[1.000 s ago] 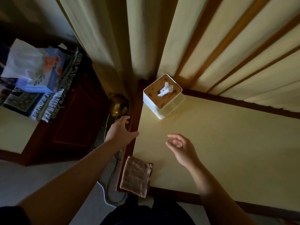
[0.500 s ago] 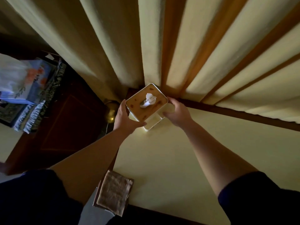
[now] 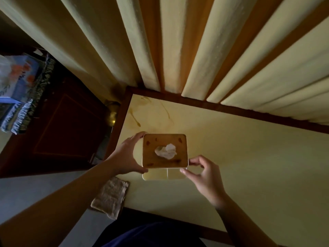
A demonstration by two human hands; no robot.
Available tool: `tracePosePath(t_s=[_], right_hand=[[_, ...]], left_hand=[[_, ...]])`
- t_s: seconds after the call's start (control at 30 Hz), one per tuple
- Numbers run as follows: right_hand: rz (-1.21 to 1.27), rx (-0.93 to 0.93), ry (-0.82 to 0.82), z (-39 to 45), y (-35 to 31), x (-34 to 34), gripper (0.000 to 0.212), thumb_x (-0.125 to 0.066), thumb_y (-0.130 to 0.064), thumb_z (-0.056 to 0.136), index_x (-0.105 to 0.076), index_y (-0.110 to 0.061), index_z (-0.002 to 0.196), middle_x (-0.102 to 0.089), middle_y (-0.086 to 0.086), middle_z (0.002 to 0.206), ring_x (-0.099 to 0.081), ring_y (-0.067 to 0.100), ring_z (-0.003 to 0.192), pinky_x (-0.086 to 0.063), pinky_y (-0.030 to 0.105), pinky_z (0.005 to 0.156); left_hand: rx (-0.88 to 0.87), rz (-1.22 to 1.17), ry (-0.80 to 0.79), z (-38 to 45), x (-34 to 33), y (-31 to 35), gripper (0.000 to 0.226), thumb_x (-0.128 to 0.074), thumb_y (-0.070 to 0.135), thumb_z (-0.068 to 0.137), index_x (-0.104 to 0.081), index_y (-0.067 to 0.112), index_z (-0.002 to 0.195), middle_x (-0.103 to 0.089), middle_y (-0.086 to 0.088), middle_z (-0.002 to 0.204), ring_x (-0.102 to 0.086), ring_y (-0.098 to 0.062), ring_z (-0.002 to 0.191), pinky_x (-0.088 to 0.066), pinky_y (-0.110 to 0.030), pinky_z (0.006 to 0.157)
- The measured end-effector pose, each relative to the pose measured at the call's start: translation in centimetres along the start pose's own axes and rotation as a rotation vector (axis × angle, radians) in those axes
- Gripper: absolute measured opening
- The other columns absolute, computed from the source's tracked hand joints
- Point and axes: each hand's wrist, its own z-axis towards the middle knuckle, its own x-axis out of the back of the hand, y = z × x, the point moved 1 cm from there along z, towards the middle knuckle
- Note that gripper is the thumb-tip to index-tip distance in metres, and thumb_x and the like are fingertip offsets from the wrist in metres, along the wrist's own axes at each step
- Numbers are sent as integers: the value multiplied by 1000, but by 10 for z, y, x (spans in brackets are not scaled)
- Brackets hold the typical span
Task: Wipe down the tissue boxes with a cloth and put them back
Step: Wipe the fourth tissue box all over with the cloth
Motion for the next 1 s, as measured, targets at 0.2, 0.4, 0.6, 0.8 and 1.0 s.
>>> tracePosePath(t_s=[0.2, 0.4, 0.6, 0.8, 1.0], right_hand=[[19, -20, 33, -58, 22, -15, 32, -97, -33, 71, -72, -22, 89, -71, -18, 85, -68, 5, 85, -51, 16, 75], [-45, -152, -75, -64, 9, -15, 46, -97, -42, 69, -61, -24, 92, -69, -12, 85, -61, 6, 74, -48, 18, 66], [-401, -456, -459, -68, -37, -11, 57, -84, -64, 76, -52, -17, 76, -51, -2, 70, -46, 15, 62, -33, 29, 56], [-308, -284, -549, -92, -104, -104, 35, -66, -57, 96, -63, -22, 91, -63, -5, 84, -60, 13, 76, -47, 32, 69], [-404, -10, -438, -91, -121, -224, 42, -54, -27, 105, -49, -17, 146, -57, 6, 134, -53, 25, 123, -49, 39, 102]], left_hand=[[-71, 112, -105, -17, -24, 2, 137, -104, 33, 51, -22, 32, 161, -45, -2, 156, -42, -23, 141, -36, -36, 112], [-144, 197, -142, -21, -18, -4, 144, -101, 40, 58, -4, 38, 164, -22, 4, 170, -25, -25, 153, -28, -44, 122], [26, 63, 16, -53, 14, -54, 107, -91, 44, 75, -30, 26, 161, -39, 1, 161, -39, -22, 146, -38, -39, 115], [116, 154, 59, -95, 17, -139, 57, -76, 41, 90, -58, 22, 140, -60, 0, 129, -60, -16, 112, -52, -35, 91], [73, 355, 32, -102, -5, -164, 66, -55, 49, 101, -34, 28, 160, -43, -7, 149, -49, -29, 131, -47, -48, 104]])
